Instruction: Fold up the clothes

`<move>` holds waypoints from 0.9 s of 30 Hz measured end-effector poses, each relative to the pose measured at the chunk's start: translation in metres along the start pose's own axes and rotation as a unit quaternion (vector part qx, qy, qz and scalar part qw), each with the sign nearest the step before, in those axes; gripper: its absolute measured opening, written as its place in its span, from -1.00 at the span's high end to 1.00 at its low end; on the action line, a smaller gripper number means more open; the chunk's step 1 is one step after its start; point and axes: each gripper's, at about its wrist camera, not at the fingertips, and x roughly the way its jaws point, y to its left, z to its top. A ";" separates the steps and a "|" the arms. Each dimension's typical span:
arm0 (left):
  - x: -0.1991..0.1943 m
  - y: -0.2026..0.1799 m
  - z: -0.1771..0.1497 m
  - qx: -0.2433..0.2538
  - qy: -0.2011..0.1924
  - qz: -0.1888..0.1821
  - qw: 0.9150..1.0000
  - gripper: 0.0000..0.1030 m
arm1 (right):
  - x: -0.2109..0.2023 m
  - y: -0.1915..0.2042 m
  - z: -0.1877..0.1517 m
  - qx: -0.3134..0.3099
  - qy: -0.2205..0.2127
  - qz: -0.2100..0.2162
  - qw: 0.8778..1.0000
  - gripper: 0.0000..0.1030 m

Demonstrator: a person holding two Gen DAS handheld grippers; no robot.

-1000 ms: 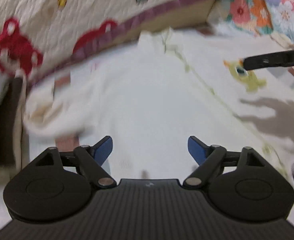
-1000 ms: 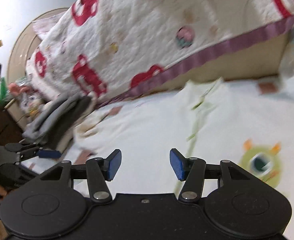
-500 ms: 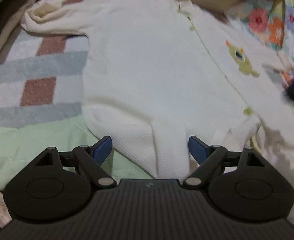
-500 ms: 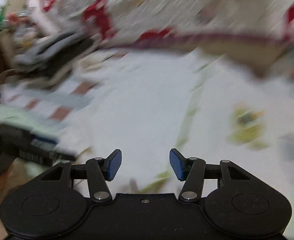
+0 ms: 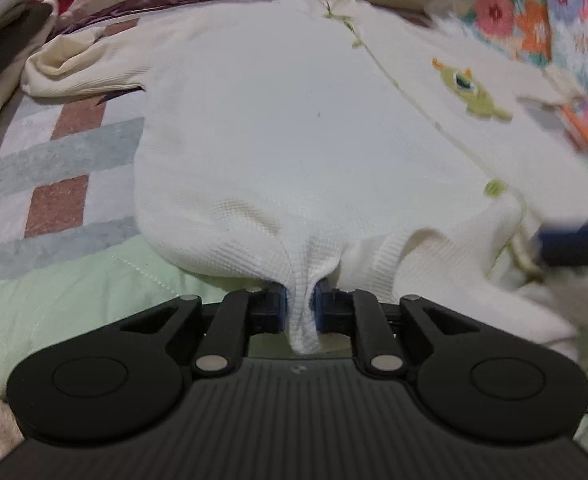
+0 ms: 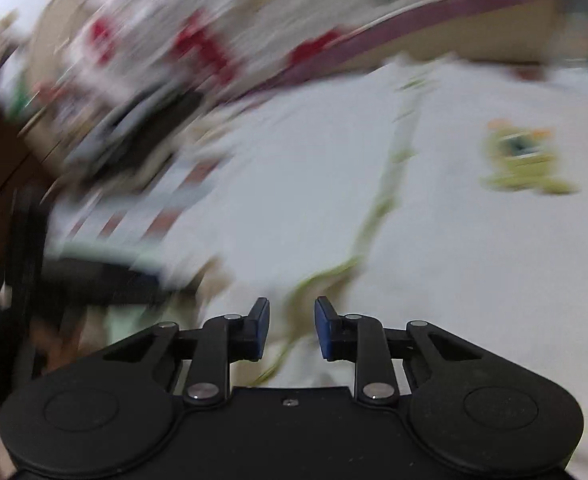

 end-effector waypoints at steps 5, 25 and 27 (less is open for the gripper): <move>-0.049 0.009 -0.013 -0.003 -0.023 0.017 1.000 0.85 | 0.014 -0.010 -0.016 0.022 0.014 0.019 0.999 0.39; -0.086 0.034 -0.041 0.011 -0.023 0.062 0.998 0.87 | 0.034 -0.044 -0.008 0.090 -0.015 0.233 0.968 0.87; -0.091 0.037 -0.042 0.011 -0.020 0.066 0.998 0.88 | 0.016 -0.054 -0.008 0.129 -0.045 0.279 0.951 0.86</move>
